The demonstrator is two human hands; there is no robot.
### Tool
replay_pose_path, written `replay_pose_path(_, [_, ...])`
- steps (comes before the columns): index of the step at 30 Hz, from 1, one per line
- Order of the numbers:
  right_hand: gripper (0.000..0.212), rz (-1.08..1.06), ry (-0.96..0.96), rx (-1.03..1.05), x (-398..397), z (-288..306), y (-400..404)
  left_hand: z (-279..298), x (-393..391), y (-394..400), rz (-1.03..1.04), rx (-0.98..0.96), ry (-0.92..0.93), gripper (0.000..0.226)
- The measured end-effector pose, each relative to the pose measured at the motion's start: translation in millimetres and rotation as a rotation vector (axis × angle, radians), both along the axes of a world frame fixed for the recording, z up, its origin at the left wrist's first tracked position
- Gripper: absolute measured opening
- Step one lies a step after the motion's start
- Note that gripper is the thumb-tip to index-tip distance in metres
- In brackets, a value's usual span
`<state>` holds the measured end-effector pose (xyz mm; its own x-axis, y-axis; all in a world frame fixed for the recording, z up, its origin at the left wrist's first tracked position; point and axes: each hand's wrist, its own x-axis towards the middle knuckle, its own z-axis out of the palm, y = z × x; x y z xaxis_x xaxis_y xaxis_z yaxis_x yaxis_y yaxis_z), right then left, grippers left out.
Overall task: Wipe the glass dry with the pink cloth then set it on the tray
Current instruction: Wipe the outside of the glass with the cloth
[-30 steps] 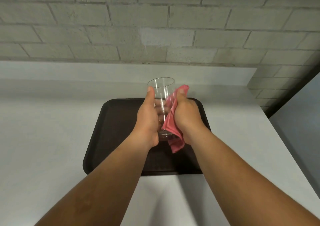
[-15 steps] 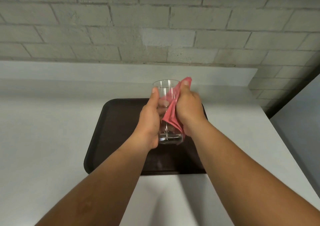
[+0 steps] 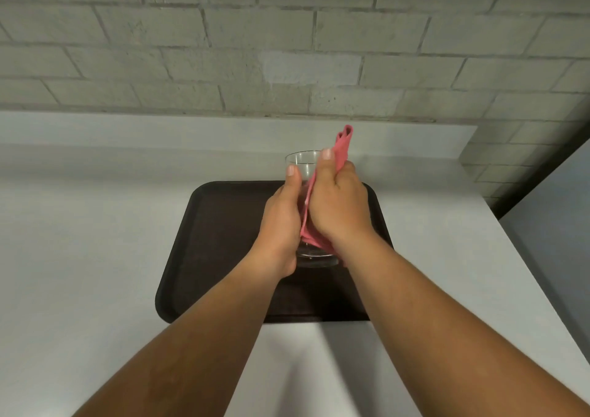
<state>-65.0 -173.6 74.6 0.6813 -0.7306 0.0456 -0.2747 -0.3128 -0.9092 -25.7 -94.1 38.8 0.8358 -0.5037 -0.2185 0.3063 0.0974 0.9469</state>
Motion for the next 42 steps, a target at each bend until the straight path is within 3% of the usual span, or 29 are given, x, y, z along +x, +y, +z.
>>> replay_pose_path(6, [0.068, 0.028, -0.001, 0.393, -10.1, -13.8, -7.9, 7.7, 5.5, 2.7, 0.025, -0.003, 0.058, 0.075])
replay_pose_path(11, [0.059, 0.109, -0.009, 0.075, -21.9, -26.6, 15.0, 10.0, 10.1, -1.1, 0.072, -0.047, 0.118, 0.070])
replay_pose_path(16, [0.057, 0.085, 0.007, -0.122, -11.9, -12.2, 12.4, 2.0, 4.5, 0.3, 0.029, -0.032, 0.031, 0.065])
replay_pose_path(22, [0.064, 0.063, -0.019, 0.017, 2.6, -1.4, -9.4, -3.0, -0.4, 1.3, 0.006, -0.007, -0.022, 0.061])
replay_pose_path(28, [0.069, 0.096, -0.004, 0.335, -5.7, -10.8, -10.3, 4.9, 4.6, 1.9, 0.048, -0.015, 0.056, 0.073])
replay_pose_path(31, [0.063, 0.137, 0.027, 0.144, -15.6, -25.0, 6.3, 7.0, 12.8, -2.2, 0.059, -0.009, 0.090, 0.078])
replay_pose_path(34, [0.052, 0.132, -0.017, -0.013, -19.8, -30.4, 18.2, 4.9, 15.1, -2.9, 0.053, 0.088, 0.010, 0.081])
replay_pose_path(39, [0.051, 0.079, 0.013, -0.093, -5.1, -16.9, 7.9, -0.8, 6.1, -0.1, 0.026, 0.090, -0.024, 0.064])
replay_pose_path(42, [0.056, 0.040, -0.006, 0.005, 3.2, -8.9, -5.8, -1.3, 1.8, -0.2, 0.018, 0.048, -0.008, 0.060])
